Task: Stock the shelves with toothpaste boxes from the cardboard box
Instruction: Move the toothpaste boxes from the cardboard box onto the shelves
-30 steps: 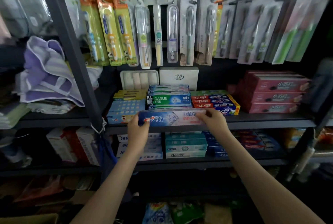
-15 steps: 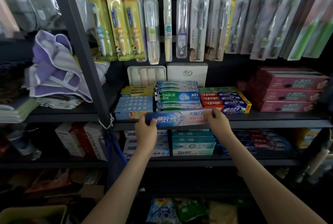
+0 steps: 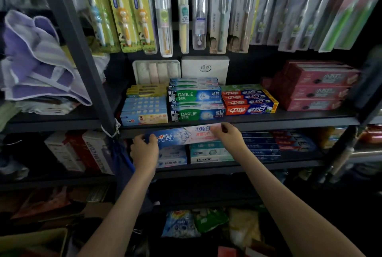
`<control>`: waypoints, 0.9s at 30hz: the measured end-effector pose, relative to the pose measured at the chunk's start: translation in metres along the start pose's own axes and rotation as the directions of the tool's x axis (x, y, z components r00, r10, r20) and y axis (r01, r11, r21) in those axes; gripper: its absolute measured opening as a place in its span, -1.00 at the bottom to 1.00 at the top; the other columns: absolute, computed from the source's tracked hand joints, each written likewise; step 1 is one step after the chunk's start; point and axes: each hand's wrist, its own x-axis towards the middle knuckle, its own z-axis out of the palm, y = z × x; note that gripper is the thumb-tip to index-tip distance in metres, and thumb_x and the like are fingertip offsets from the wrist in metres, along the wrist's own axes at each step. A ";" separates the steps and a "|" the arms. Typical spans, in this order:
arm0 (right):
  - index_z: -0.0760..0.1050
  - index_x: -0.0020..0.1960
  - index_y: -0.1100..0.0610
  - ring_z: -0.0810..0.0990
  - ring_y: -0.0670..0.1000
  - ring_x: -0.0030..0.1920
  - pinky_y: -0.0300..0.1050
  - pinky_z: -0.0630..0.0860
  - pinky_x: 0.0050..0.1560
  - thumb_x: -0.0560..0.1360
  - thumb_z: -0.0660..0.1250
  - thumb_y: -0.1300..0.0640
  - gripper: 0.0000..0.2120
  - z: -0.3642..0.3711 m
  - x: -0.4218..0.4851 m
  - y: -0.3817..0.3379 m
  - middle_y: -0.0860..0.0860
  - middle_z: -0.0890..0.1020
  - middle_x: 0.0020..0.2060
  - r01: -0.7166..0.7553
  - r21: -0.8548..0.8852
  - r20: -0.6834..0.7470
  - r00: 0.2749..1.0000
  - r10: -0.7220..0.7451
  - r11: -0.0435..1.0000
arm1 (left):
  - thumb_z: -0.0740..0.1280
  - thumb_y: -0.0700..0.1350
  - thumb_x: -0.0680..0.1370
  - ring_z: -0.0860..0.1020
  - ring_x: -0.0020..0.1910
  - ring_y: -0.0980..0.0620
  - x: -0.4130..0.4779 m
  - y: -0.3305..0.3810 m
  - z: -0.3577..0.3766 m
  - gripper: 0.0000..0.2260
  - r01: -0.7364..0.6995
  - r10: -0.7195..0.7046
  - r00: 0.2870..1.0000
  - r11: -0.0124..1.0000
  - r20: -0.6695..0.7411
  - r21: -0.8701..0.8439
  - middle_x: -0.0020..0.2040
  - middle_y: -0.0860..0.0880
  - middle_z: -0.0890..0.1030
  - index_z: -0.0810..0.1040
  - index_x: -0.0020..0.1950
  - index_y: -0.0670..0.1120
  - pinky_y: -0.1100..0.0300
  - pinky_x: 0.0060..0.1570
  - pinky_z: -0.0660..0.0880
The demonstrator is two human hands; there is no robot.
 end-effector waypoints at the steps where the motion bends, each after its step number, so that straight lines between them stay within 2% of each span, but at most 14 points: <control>1: 0.49 0.08 0.15 0.53 -0.01 -0.10 -0.15 0.38 -0.19 0.56 0.26 -0.06 -0.72 -0.001 -0.002 0.002 0.02 0.58 -0.06 0.002 -0.009 -0.008 1.000 -0.002 1.000 | 0.21 -0.01 0.57 0.50 0.05 -0.20 -0.003 -0.001 0.002 -0.78 -0.009 0.009 1.000 1.000 0.013 -0.003 0.07 -0.15 0.54 0.45 0.11 -0.12 -0.09 0.01 0.46; 3: 0.45 -0.12 0.12 0.48 -0.01 -0.22 -0.17 0.35 -0.31 0.58 0.25 0.00 -0.80 -0.003 -0.006 0.005 0.00 0.54 -0.20 -0.002 -0.017 -0.040 0.999 0.002 1.000 | 0.20 -0.05 0.59 0.52 -0.01 -0.16 -0.009 0.000 0.005 -0.88 -0.016 0.017 0.999 0.999 0.052 -0.031 0.03 -0.13 0.52 0.38 0.09 -0.06 -0.03 -0.08 0.47; 5: 0.42 -0.16 0.12 0.49 0.02 -0.25 -0.14 0.36 -0.30 0.59 0.25 0.05 -0.81 -0.008 -0.010 0.008 0.02 0.54 -0.23 -0.004 -0.015 -0.073 0.997 0.002 1.000 | 0.19 -0.08 0.61 0.52 -0.08 -0.14 -0.015 0.004 0.009 -0.91 -0.028 0.032 0.995 0.999 0.090 -0.045 0.01 -0.13 0.51 0.36 0.09 -0.05 0.06 -0.21 0.40; 7: 0.49 0.04 0.17 0.57 0.10 -0.09 -0.07 0.44 -0.17 0.59 0.25 0.05 -0.82 -0.014 -0.012 0.011 0.07 0.59 -0.08 -0.004 -0.004 -0.102 0.995 0.003 1.000 | 0.19 -0.09 0.62 0.54 -0.09 -0.16 -0.019 0.009 0.015 -0.92 -0.077 0.081 0.991 0.996 0.108 -0.040 0.01 -0.15 0.54 0.38 0.10 -0.05 0.09 -0.25 0.38; 10: 0.36 0.40 0.14 0.50 0.12 0.21 -0.04 0.44 0.11 0.59 0.25 0.05 -0.59 -0.029 -0.012 0.014 0.06 0.51 0.23 -0.029 0.028 -0.180 0.983 0.033 0.999 | 0.19 -0.10 0.62 0.51 0.04 -0.14 -0.024 0.019 0.029 -0.77 -0.172 0.175 0.977 0.984 0.118 -0.042 0.12 -0.14 0.50 0.42 0.25 -0.11 0.04 -0.11 0.43; 12: 0.29 0.45 0.13 0.45 0.11 0.28 -0.02 0.42 0.23 0.59 0.26 0.06 -0.53 -0.042 -0.010 0.018 0.07 0.45 0.33 -0.009 0.053 -0.228 0.974 0.021 0.999 | 0.19 -0.11 0.63 0.48 0.11 -0.12 -0.030 0.030 0.040 -0.72 -0.230 0.233 0.964 0.972 0.129 -0.040 0.19 -0.13 0.46 0.40 0.33 -0.12 0.01 0.01 0.45; 15: 0.25 0.47 0.12 0.41 0.11 0.32 -0.05 0.38 0.23 0.55 0.33 0.08 -0.46 -0.065 -0.010 0.026 0.08 0.42 0.36 0.004 0.088 -0.257 0.966 0.019 0.996 | 0.22 -0.14 0.62 0.44 0.24 -0.11 -0.038 0.049 0.062 -0.65 -0.325 0.329 0.933 0.944 0.144 -0.050 0.28 -0.10 0.44 0.37 0.40 -0.10 -0.02 0.19 0.44; 18: 0.22 0.48 0.13 0.41 0.09 0.31 -0.10 0.39 0.18 0.49 0.40 0.11 -0.36 -0.092 -0.006 0.034 0.07 0.42 0.34 0.027 0.112 -0.281 0.960 0.006 0.993 | 0.24 -0.18 0.61 0.40 0.30 -0.09 -0.046 0.069 0.085 -0.61 -0.396 0.397 0.900 0.917 0.181 -0.046 0.33 -0.09 0.43 0.34 0.44 -0.10 -0.05 0.30 0.38; 22: 0.15 0.50 0.11 0.51 0.02 0.08 -0.17 0.38 0.00 0.49 0.40 0.19 -0.32 -0.130 0.007 0.044 0.01 0.52 0.09 0.078 0.111 -0.323 0.946 -0.038 0.991 | 0.21 -0.23 0.61 0.36 0.34 -0.07 -0.060 0.094 0.116 -0.55 -0.483 0.478 0.847 0.875 0.233 -0.038 0.37 -0.07 0.38 0.26 0.50 -0.07 -0.02 0.34 0.36; 23: 0.15 0.50 0.09 0.52 0.01 0.04 -0.16 0.40 -0.02 0.49 0.40 0.20 -0.32 -0.139 0.012 0.047 0.02 0.53 0.08 0.091 0.080 -0.342 0.938 -0.059 0.993 | 0.20 -0.24 0.61 0.35 0.34 -0.08 -0.062 0.099 0.124 -0.54 -0.512 0.501 0.831 0.859 0.242 -0.020 0.38 -0.07 0.37 0.24 0.51 -0.07 -0.02 0.33 0.35; 25: 0.21 0.47 0.05 0.51 0.05 0.07 -0.10 0.44 0.04 0.50 0.39 0.16 -0.38 -0.157 0.023 0.051 0.06 0.51 0.12 0.118 -0.034 -0.369 0.922 -0.122 0.992 | 0.19 -0.24 0.61 0.32 0.33 -0.10 -0.064 0.111 0.139 -0.53 -0.570 0.546 0.801 0.821 0.247 0.033 0.35 -0.10 0.36 0.22 0.52 -0.06 0.02 0.31 0.34; 27: 0.26 0.45 0.05 0.47 0.10 0.12 -0.02 0.44 0.13 0.51 0.37 0.12 -0.44 -0.175 0.035 0.054 0.06 0.48 0.10 0.127 -0.137 -0.364 0.916 -0.169 0.982 | 0.20 -0.21 0.62 0.32 0.33 -0.11 -0.065 0.123 0.153 -0.53 -0.580 0.548 0.800 0.811 0.244 0.079 0.33 -0.12 0.35 0.21 0.52 -0.07 0.06 0.27 0.35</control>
